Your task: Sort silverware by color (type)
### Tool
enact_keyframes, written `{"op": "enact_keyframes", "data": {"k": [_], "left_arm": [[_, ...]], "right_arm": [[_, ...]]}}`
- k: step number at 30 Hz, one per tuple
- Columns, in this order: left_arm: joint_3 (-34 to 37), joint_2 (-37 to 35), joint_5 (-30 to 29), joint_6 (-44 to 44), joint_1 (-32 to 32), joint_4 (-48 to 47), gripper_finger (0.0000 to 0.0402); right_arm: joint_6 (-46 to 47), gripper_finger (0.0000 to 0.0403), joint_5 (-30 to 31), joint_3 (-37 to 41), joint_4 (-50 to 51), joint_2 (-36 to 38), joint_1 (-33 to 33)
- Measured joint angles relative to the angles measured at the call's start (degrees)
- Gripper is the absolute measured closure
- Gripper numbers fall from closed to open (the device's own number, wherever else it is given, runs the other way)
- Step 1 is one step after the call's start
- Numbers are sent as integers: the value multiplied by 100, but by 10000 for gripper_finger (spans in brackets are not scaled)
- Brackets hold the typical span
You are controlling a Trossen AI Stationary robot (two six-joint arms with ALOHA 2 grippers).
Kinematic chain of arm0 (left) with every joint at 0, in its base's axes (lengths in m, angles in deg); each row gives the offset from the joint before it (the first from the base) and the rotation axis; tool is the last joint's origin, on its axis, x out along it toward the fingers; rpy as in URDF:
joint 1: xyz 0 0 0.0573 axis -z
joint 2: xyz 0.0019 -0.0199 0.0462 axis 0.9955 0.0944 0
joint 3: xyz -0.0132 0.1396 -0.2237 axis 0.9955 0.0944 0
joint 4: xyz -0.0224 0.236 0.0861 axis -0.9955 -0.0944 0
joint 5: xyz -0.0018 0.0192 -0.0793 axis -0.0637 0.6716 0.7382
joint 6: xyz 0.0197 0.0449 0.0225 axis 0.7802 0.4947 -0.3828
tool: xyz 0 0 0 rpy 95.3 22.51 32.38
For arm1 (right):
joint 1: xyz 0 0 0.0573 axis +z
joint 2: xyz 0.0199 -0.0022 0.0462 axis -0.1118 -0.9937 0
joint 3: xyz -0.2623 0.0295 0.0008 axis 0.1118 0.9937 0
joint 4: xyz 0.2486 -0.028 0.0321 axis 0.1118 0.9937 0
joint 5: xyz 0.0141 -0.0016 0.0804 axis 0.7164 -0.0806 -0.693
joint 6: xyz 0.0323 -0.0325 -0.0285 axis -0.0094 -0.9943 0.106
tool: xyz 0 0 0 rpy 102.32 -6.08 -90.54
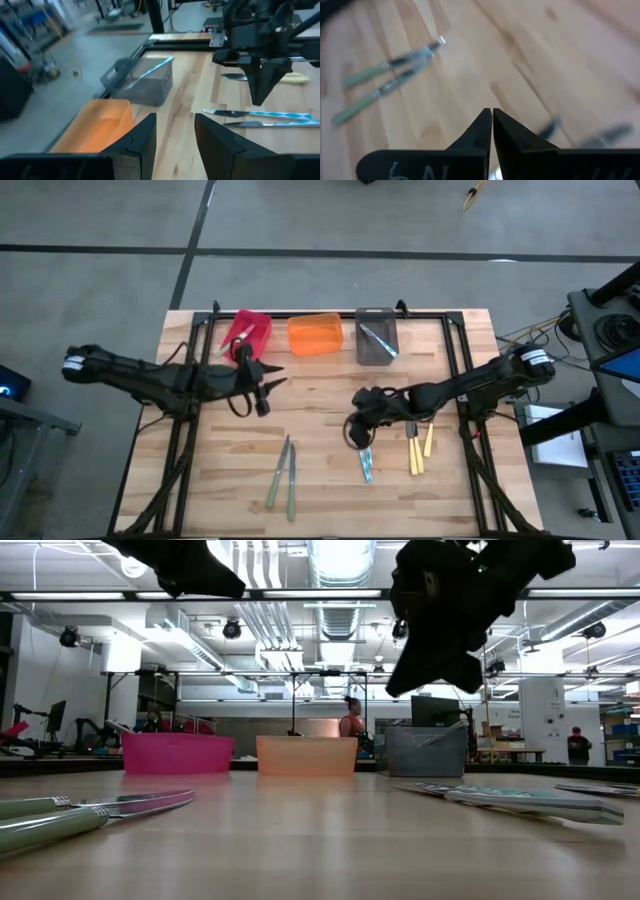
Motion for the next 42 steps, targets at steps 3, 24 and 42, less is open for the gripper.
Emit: {"op": "enact_keyframes", "data": {"k": [3, 24, 42], "left_arm": [[54, 33, -153, 221, 76, 49, 287], [-111, 106, -781, 1375, 61, 84, 287], [-90, 50, -437, 1873, 61, 92, 287]], "right_arm": [[383, 394, -110, -520, 1091, -207, 100], [2314, 394, -2207, -1804, 4487, -612, 877], [3173, 385, -1843, -1686, 4416, -523, 787]]}}
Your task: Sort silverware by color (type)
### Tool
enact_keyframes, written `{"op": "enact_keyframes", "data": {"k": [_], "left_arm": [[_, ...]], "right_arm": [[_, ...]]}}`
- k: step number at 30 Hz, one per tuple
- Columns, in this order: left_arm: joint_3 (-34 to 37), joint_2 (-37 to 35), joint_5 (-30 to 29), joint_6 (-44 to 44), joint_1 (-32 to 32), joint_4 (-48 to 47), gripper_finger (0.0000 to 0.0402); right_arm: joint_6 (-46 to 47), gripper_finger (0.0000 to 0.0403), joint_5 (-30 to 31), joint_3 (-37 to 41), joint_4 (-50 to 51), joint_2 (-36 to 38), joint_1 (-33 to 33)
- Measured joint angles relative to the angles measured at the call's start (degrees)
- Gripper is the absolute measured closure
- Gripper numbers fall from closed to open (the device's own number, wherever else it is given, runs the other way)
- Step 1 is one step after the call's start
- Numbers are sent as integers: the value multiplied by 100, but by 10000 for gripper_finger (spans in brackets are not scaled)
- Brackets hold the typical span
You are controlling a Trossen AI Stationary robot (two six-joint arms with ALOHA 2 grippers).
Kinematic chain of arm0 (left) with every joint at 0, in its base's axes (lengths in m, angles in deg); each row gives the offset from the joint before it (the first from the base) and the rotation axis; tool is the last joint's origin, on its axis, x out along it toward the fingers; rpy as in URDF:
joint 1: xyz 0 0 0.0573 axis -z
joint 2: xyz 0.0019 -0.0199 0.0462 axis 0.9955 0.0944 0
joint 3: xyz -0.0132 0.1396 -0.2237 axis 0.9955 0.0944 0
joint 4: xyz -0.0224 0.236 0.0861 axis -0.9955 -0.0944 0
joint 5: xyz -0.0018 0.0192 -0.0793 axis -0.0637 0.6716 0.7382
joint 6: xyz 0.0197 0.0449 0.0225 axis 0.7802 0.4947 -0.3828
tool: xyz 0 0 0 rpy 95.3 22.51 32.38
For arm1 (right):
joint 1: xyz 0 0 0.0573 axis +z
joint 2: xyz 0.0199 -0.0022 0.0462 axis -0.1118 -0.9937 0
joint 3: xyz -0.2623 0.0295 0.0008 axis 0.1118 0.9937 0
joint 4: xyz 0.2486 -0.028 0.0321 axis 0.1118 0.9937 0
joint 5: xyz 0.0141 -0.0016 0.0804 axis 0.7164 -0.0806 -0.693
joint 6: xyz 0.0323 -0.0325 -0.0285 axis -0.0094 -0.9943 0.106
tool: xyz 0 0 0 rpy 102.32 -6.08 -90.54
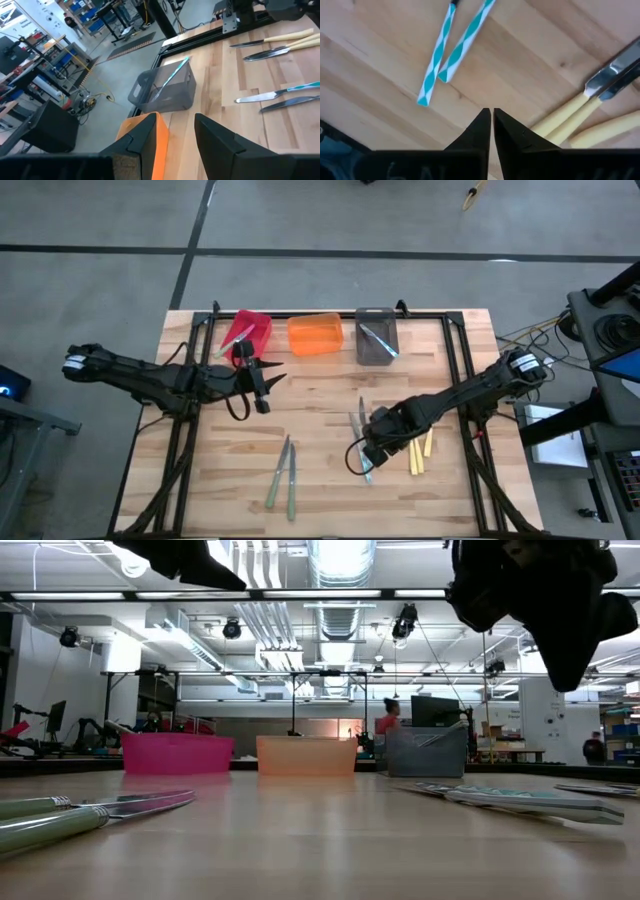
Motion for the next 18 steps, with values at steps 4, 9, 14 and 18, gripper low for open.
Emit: {"op": "enact_keyframes", "data": {"k": [4, 9, 14, 18], "left_arm": [[0, 0, 0, 10, 0, -2, 287], [0, 0, 0, 8, 0, -5, 287], [0, 0, -2, 8, 0, -7, 287], [0, 0, -2, 8, 0, -7, 287]], "right_arm": [[431, 356, 127, 19, -29, 0, -59], [590, 303, 397, 42, -39, 0, -96], [582, 250, 719, 47, -41, 0, -96], [412, 227, 725, 47, -41, 0, -96]]}}
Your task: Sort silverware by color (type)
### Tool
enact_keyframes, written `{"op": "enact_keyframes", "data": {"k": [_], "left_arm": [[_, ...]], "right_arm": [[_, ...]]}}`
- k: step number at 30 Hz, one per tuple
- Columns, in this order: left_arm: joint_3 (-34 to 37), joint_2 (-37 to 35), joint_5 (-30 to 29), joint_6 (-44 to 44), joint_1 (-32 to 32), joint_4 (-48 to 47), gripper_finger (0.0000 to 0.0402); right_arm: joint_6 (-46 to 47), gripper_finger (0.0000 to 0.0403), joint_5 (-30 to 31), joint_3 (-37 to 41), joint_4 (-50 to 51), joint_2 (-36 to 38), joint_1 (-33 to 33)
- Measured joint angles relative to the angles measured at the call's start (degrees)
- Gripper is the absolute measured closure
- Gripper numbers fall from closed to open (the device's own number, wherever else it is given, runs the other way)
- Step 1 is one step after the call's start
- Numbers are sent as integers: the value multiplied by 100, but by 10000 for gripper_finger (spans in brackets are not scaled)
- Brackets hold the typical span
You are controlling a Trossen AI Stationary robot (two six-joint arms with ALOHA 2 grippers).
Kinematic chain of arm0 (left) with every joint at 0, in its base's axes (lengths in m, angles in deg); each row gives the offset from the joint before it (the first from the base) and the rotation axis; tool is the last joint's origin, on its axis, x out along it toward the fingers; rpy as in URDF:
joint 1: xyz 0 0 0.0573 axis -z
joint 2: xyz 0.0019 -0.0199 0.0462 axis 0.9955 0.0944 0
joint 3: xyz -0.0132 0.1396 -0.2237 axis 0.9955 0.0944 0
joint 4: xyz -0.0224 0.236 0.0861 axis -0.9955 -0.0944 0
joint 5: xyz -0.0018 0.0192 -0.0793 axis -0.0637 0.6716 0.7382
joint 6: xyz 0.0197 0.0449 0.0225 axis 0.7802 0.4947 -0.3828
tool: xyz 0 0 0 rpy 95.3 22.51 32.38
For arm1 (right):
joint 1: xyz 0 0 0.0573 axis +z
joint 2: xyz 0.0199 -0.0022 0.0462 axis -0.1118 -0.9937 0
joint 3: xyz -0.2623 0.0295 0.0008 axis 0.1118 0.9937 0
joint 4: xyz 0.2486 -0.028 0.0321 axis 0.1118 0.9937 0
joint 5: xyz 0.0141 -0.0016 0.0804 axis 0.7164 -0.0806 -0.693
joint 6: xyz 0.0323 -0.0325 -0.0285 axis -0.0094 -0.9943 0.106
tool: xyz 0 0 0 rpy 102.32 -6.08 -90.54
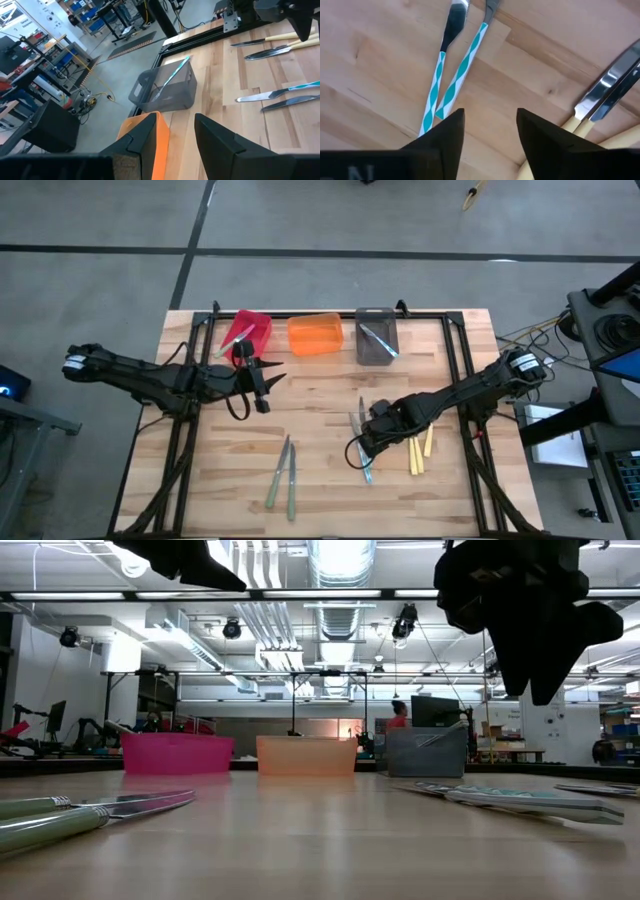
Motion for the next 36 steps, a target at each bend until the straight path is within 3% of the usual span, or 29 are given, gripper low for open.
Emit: {"op": "enact_keyframes", "data": {"k": [7, 18, 36], "left_arm": [[0, 0, -2, -6, 0, 0, 287], [0, 0, -7, -17, 0, -1, 287], [0, 0, -9, -20, 0, -2, 287]], "right_arm": [[-109, 223, -135, 11, 17, 0, 37], [40, 275, -941, 940, 27, 37, 55], [341, 295, -1023, 1835, -512, 118, 55]]}}
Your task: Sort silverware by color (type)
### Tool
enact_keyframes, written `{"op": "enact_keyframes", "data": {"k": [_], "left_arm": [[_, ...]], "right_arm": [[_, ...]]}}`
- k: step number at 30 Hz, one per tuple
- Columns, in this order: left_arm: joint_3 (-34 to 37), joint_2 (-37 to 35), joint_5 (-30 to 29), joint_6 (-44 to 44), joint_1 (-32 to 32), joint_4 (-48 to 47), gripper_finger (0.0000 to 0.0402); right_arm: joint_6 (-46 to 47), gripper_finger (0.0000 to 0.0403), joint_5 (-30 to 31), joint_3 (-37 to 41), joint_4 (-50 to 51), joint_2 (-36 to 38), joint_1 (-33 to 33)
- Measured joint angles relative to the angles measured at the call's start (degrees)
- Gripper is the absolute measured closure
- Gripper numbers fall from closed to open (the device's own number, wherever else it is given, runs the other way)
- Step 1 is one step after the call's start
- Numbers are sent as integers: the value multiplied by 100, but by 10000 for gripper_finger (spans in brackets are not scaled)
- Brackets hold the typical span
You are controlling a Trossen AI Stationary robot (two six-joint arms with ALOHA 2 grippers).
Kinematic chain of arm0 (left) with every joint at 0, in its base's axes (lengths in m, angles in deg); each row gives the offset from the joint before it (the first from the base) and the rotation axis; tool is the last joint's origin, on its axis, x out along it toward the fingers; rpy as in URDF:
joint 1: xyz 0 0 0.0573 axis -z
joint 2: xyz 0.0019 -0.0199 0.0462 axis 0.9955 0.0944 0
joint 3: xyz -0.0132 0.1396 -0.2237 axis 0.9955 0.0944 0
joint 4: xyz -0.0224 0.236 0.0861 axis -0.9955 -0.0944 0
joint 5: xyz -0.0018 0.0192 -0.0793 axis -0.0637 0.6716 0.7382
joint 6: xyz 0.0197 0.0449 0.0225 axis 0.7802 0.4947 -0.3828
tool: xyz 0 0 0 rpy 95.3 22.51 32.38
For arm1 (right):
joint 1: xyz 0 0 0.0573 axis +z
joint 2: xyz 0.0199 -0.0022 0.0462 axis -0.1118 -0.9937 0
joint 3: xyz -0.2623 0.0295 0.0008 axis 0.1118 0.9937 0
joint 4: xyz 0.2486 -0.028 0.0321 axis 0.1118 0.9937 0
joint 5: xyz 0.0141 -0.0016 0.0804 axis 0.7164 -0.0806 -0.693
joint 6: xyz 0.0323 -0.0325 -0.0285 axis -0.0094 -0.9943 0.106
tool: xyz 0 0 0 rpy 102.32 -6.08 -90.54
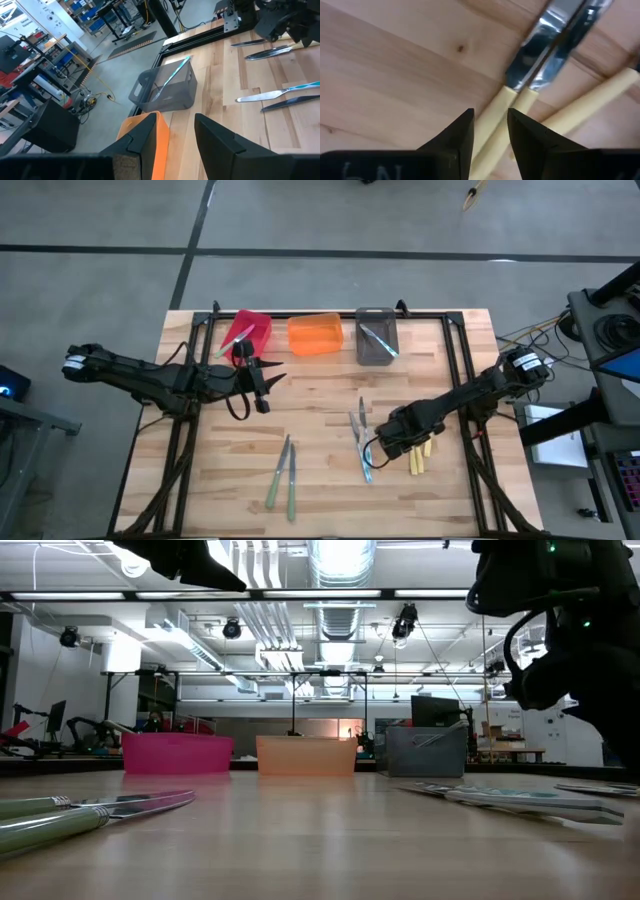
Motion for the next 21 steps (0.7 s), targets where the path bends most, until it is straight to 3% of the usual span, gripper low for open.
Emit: {"op": "enact_keyframes", "data": {"k": [7, 21], "left_arm": [[0, 0, 0, 0, 0, 0, 287], [0, 57, -35, 8, 0, 55, 287]], "right_arm": [[229, 296, 17, 229, -289, 7, 0], [440, 296, 600, 259, -894, -33, 2]]}}
